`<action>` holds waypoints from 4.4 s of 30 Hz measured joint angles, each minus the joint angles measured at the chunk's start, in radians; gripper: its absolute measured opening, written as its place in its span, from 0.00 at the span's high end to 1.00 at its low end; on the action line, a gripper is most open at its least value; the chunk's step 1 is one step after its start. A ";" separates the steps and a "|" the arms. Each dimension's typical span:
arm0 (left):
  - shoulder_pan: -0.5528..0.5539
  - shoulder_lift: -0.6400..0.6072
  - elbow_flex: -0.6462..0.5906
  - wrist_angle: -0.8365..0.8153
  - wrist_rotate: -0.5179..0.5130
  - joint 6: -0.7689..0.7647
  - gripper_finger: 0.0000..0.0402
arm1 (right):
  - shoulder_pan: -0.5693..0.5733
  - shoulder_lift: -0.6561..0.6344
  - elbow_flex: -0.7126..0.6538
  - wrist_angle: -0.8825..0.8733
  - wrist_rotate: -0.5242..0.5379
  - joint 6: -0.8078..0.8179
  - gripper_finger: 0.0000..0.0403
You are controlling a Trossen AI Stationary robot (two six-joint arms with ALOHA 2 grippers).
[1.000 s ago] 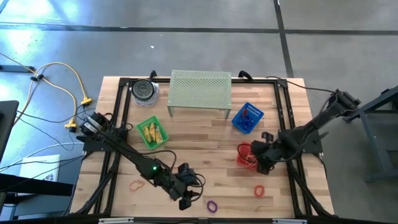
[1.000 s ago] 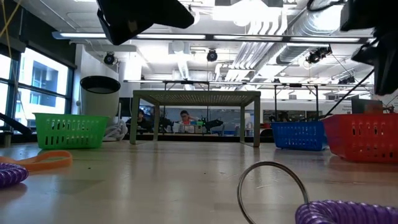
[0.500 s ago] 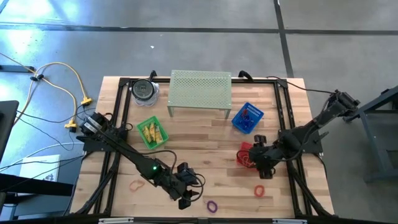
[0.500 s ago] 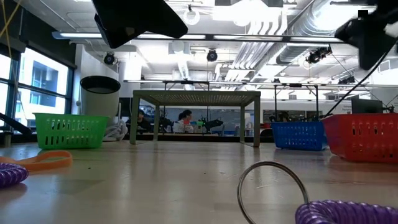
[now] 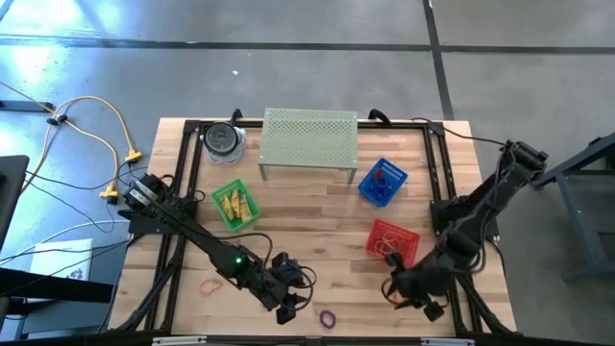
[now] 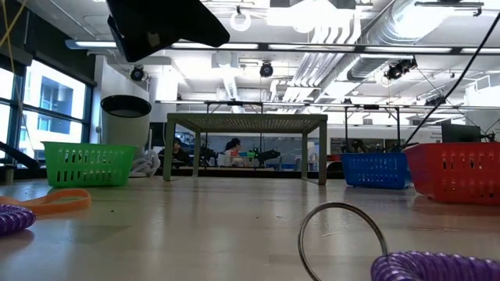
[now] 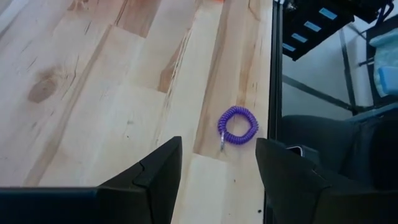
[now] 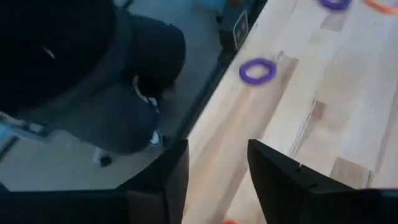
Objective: Pick & Place Office Desk Supplies
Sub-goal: Put the orange spring keychain into the blue basket
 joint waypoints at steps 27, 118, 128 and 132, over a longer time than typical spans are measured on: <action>-0.025 0.000 0.000 0.000 -0.010 -0.042 0.50 | 0.036 0.321 0.000 -0.235 0.039 0.003 0.78; -0.072 0.000 0.000 0.000 -0.058 -0.026 0.50 | 0.024 0.330 0.415 -0.979 0.283 -0.031 0.99; -0.064 0.000 0.000 0.001 -0.058 0.009 0.50 | -0.192 -0.044 0.270 -0.967 0.447 -0.056 0.99; -0.052 0.000 0.000 0.000 -0.058 0.045 0.50 | -0.419 -0.163 0.153 -0.835 0.434 -0.194 0.99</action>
